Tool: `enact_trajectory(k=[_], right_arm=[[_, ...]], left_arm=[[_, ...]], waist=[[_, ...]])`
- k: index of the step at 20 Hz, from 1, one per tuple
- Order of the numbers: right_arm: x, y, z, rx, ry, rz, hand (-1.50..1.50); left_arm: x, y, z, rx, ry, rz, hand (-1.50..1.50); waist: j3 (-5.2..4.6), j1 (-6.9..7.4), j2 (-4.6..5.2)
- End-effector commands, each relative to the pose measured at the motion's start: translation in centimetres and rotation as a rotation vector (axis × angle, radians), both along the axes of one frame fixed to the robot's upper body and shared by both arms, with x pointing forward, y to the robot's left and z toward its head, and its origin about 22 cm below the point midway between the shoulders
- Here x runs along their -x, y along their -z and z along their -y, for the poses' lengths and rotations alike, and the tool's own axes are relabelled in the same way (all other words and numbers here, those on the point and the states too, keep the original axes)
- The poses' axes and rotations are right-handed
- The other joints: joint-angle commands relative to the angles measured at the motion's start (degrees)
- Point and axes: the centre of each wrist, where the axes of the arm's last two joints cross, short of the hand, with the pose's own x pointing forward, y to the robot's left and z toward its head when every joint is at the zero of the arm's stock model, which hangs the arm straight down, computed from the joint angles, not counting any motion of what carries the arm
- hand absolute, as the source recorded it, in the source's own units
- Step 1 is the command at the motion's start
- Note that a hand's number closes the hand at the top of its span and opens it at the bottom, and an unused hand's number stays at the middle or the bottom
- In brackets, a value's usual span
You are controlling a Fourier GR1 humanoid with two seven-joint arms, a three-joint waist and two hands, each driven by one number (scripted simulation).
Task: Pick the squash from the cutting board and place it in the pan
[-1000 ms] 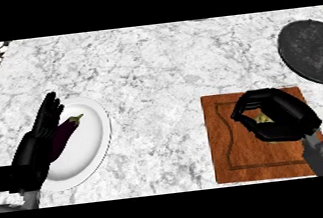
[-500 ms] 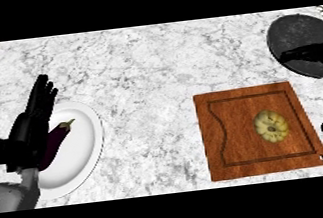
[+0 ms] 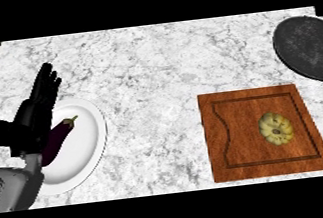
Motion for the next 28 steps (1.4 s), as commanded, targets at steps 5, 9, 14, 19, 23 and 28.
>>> enact_trajectory(k=[5, 9, 14, 19, 23, 28], right_arm=[[-1.3, -1.1, -0.4, 0.06, -0.223, 0.063, -1.5], [-2.0, -0.8, -0.6, 0.054, -0.251, 0.04, -1.5], [-1.4, 1.0, -2.8, 0.076, -0.39, -0.046, -1.5], [-1.4, 2.4, -3.3, 0.139, -0.403, -0.023, -1.5], [-1.4, 4.6, -2.6, 0.207, -0.363, -0.06, -1.5], [-2.5, 5.9, -2.6, 0.243, -0.323, -0.032, -1.5]], left_arm=[[-1.0, -0.5, 1.3, 0.005, 0.025, -0.011, 0.0], [-0.5, 1.4, 1.4, -0.018, 0.014, -0.025, 0.0], [-0.9, 0.7, 0.2, -0.006, -0.008, -0.032, 0.0], [-1.7, 1.2, -0.8, 0.006, -0.042, -0.013, 0.0], [-0.9, 1.2, 0.5, -0.005, -0.027, -0.034, 0.0], [-1.6, 0.9, -0.6, -0.008, -0.026, -0.033, 0.0]], waist=[[-0.08, 0.31, -0.34], [-0.21, 0.51, -0.29], [-0.23, -0.85, -1.0], [-0.3, -1.62, -0.84], [-0.24, -1.37, -1.2], [-0.31, -1.74, -1.13]])
